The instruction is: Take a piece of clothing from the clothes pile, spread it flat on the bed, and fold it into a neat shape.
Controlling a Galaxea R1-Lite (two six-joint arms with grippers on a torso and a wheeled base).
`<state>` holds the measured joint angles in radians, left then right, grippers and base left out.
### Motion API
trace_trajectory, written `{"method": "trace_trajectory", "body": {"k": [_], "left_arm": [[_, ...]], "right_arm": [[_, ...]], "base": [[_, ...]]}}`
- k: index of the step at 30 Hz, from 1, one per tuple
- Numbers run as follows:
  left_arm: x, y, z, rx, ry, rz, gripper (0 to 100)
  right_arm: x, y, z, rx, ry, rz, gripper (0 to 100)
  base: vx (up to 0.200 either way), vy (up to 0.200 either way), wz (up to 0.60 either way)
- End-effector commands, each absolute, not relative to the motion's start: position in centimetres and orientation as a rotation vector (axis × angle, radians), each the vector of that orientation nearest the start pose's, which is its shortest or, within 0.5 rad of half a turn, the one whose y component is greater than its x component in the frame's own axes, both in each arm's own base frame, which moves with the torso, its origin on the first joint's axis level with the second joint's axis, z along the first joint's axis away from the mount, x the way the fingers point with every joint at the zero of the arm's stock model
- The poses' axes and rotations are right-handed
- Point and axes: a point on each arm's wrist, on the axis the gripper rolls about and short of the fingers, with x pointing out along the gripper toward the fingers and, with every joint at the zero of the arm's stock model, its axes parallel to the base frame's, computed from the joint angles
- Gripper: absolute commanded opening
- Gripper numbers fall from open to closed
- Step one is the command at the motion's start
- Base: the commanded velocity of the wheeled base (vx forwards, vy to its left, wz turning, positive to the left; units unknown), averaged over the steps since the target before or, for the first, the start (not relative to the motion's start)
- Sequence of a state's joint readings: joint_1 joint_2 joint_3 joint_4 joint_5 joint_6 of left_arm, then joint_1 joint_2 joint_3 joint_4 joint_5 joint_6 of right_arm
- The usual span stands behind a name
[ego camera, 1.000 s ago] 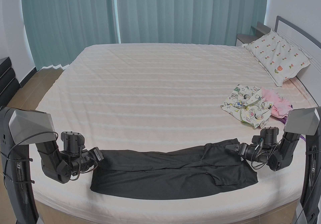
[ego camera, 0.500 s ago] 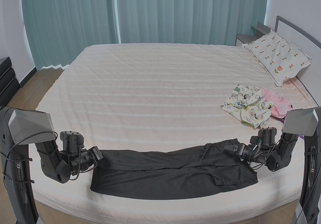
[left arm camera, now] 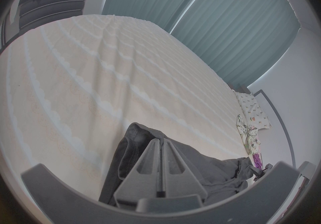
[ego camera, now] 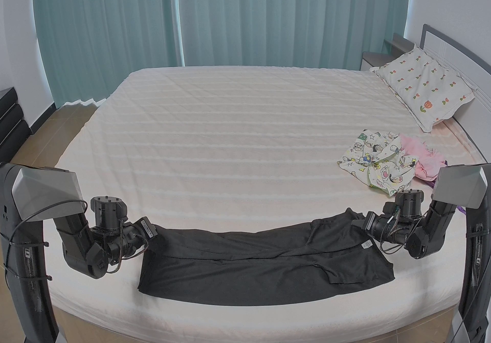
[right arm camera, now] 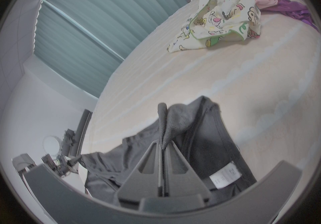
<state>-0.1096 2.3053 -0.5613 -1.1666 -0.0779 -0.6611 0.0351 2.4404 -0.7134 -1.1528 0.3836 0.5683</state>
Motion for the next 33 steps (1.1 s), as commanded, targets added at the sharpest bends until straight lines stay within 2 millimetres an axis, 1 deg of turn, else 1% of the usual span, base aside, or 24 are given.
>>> {"method": "trace_trajectory", "body": {"k": [1, 8, 9, 15, 18, 21, 23, 25, 26, 30, 33], "left_arm": [[33.2, -3.6, -1.5, -0.658, 0.586, 0.019, 0], [34.6, -3.4, -0.7, -0.723, 0.505, 0.081, 0], [35.1, -3.3, -0.4, -0.751, 0.478, 0.097, 0], [35.9, -2.1, 0.4, -0.829, 0.401, 0.125, 0], [36.0, -1.7, 0.1, -0.834, 0.393, 0.128, 0], [35.6, -1.7, -0.6, -0.828, 0.426, 0.131, 0], [35.4, -1.9, -1.1, -0.804, 0.454, 0.132, 0], [35.2, -1.9, -1.4, -0.784, 0.469, 0.132, 0], [34.7, -1.9, -2.0, -0.745, 0.502, 0.134, 0], [33.9, -2.1, -3.0, -0.676, 0.554, 0.127, 0], [33.7, -2.1, -3.3, -0.656, 0.566, 0.125, 0]], "right_arm": [[37.2, 2.1, -3.4, 0.706, 0.595, 0.239, 0], [37.8, 2.1, -2.6, 0.724, 0.5, 0.268, 0], [38.0, 2.1, -2.4, 0.725, 0.472, 0.276, 0], [38.2, 1.8, -2.5, 0.76, 0.41, 0.282, 0], [38.0, 1.7, -2.8, 0.76, 0.419, 0.275, 0], [37.3, 1.5, -3.3, 0.762, 0.456, 0.257, 0], [36.7, 1.4, -3.6, 0.759, 0.492, 0.245, 0], [36.6, 1.3, -3.7, 0.753, 0.506, 0.24, 0], [36.3, 1.1, -4.0, 0.734, 0.532, 0.228, 0], [35.3, 0.8, -4.8, 0.676, 0.605, 0.207, 0], [35.1, 0.4, -4.9, 0.648, 0.629, 0.197, 0]], "base": [[0.0, 0.0, 0.0], [0.0, 0.0, 0.0], [0.0, 0.0, 0.0], [0.0, 0.0, 0.0], [0.0, 0.0, 0.0], [0.0, 0.0, 0.0], [0.0, 0.0, 0.0], [0.0, 0.0, 0.0], [0.0, 0.0, 0.0], [0.0, 0.0, 0.0], [0.0, 0.0, 0.0]]}}
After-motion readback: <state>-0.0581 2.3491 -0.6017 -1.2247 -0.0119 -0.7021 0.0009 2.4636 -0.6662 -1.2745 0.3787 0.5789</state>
